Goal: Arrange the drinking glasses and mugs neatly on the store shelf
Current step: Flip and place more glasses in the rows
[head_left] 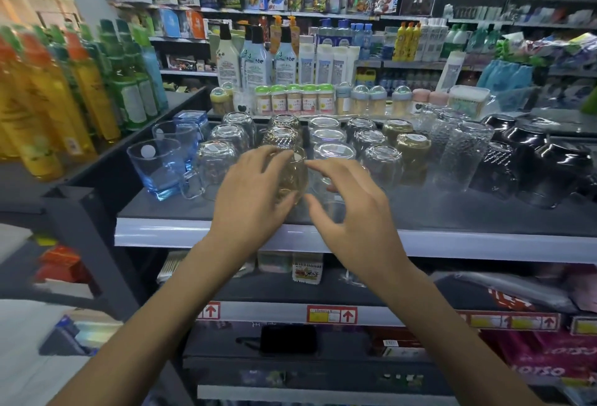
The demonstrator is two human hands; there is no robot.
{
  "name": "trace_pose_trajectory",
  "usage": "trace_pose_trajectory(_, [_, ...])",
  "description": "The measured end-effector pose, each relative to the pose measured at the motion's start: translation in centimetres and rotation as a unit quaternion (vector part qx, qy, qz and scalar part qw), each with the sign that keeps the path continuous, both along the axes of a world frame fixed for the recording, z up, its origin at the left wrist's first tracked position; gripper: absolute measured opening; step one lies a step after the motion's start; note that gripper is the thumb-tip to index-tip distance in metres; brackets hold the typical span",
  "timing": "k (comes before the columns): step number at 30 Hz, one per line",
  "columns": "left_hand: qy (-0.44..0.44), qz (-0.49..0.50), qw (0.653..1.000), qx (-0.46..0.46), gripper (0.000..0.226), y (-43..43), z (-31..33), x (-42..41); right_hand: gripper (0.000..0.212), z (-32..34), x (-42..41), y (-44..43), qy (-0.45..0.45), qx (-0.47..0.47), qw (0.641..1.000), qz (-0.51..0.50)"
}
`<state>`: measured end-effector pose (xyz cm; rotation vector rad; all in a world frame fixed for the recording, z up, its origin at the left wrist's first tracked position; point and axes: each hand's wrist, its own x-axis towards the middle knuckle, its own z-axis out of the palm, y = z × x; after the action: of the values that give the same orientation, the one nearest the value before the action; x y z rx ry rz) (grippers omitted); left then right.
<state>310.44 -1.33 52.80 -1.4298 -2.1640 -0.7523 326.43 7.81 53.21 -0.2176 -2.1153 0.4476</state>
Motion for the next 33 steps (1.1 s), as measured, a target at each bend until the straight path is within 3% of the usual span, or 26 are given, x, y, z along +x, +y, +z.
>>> trace_pose_trajectory(5, [0.008,0.015,0.999,-0.037,0.047,1.0,0.3,-1.3,0.043,-0.1,-2.0,-0.5,-0.011,-0.057,0.998,0.001])
trace_pose_trajectory(9, [-0.077,0.006,0.997,-0.008,0.029,0.9,0.8,-1.7,0.042,-0.4,-2.4,-0.7,-0.019,-0.111,0.994,0.009])
trace_pose_trajectory(14, [-0.189,-0.036,0.978,0.076,0.026,-1.3,0.5,-1.8,0.042,-0.5,-2.3,-1.5,-0.009,-0.179,0.983,0.028])
trace_pose_trajectory(20, [-0.386,-0.099,0.890,0.222,0.021,-6.4,2.2,0.5,0.051,-0.8,-2.7,-2.6,-0.028,-0.202,0.979,0.022])
trace_pose_trajectory(24, [-0.465,-0.134,0.829,0.282,0.021,-8.4,2.9,1.2,0.059,0.3,-3.0,-4.4,0.006,-0.330,0.932,0.150])
trace_pose_trajectory(26, [-0.524,-0.151,0.783,0.298,0.028,-8.5,2.6,1.5,0.065,1.0,-3.3,-5.2,0.042,-0.355,0.915,0.187])
trace_pose_trajectory(29, [-0.608,-0.189,0.707,0.307,0.036,-8.4,2.5,2.1,0.066,2.0,-3.2,-5.5,0.081,-0.336,0.920,0.186])
trace_pose_trajectory(33, [-0.633,-0.212,0.692,0.274,0.043,-8.1,3.2,2.2,0.069,3.7,-1.5,-4.2,0.075,-0.310,0.930,0.184])
